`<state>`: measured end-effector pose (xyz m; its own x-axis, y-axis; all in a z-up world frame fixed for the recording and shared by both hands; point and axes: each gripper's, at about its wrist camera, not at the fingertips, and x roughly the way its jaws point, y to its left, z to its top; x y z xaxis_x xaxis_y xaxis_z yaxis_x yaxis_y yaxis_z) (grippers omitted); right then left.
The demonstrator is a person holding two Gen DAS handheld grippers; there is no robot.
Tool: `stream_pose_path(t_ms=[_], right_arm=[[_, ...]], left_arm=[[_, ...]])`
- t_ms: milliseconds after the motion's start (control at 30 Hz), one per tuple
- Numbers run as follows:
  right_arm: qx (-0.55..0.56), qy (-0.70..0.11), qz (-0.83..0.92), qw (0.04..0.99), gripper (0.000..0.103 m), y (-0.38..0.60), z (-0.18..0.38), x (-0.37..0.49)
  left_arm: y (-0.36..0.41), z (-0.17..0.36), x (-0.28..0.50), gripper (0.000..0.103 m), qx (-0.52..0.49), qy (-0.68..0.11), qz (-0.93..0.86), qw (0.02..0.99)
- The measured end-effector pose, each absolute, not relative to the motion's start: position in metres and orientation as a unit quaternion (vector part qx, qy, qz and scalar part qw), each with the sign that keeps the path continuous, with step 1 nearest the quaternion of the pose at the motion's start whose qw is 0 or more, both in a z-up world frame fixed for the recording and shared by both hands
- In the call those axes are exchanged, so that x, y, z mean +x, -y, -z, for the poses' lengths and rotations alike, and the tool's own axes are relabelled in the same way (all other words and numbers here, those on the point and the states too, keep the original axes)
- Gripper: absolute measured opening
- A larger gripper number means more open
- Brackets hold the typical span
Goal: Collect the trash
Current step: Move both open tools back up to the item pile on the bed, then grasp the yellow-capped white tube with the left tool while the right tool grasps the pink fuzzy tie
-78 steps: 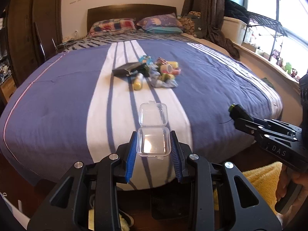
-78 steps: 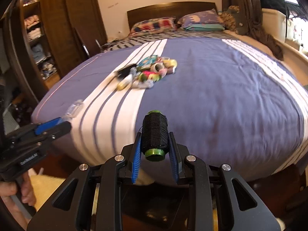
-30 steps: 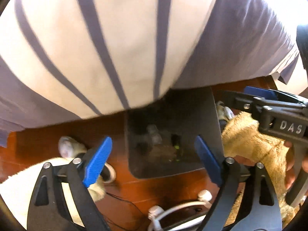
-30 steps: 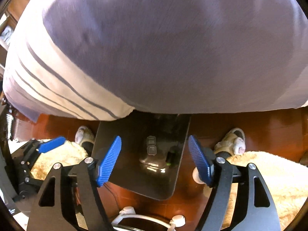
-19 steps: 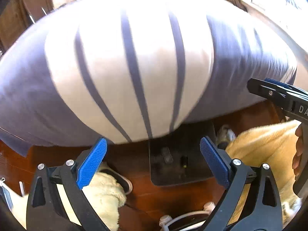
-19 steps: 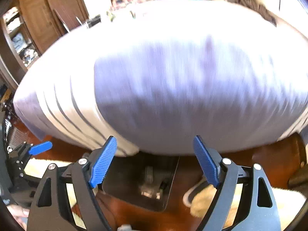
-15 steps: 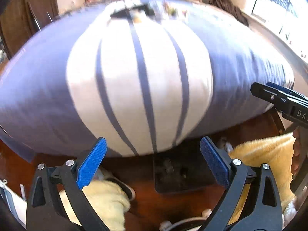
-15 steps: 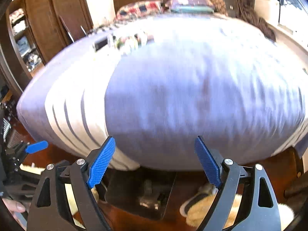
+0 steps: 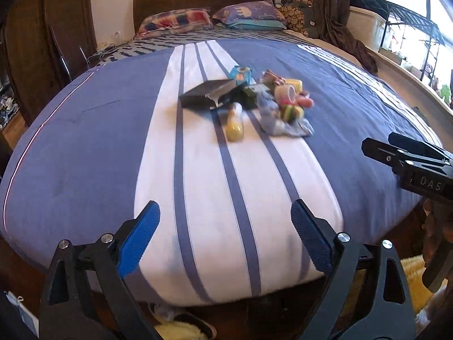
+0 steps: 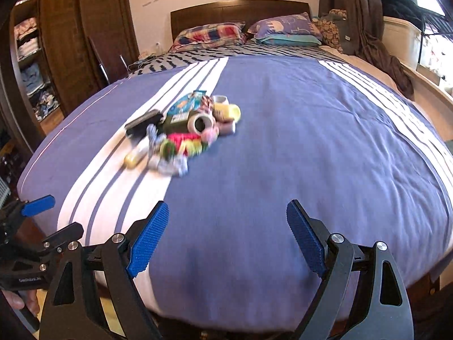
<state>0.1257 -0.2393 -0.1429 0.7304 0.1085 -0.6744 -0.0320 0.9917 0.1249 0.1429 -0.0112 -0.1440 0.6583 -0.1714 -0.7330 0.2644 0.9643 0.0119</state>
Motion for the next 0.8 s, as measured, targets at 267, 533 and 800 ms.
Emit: stream_pose_path(t_ms=[267, 533, 800], right_arm=[[0.058, -0.360, -0.053, 0.930, 0.070, 0.234, 0.143, 0.190], [0.064, -0.376, -0.083, 0.921, 0.043, 0.222, 0.153, 0.226], [0.064, -0.386, -0.088, 0.916, 0.028, 0.217, 0.161, 0.244]], left_arm=[[0.020, 0.149, 0.207, 0.063, 0.049, -0.408, 0.124, 0.903], [0.026, 0.156, 0.235, 0.054, 0.046, -0.413, 0.133, 0.900], [0.036, 0.163, 0.254, 0.048, 0.045, -0.422, 0.147, 0.894]])
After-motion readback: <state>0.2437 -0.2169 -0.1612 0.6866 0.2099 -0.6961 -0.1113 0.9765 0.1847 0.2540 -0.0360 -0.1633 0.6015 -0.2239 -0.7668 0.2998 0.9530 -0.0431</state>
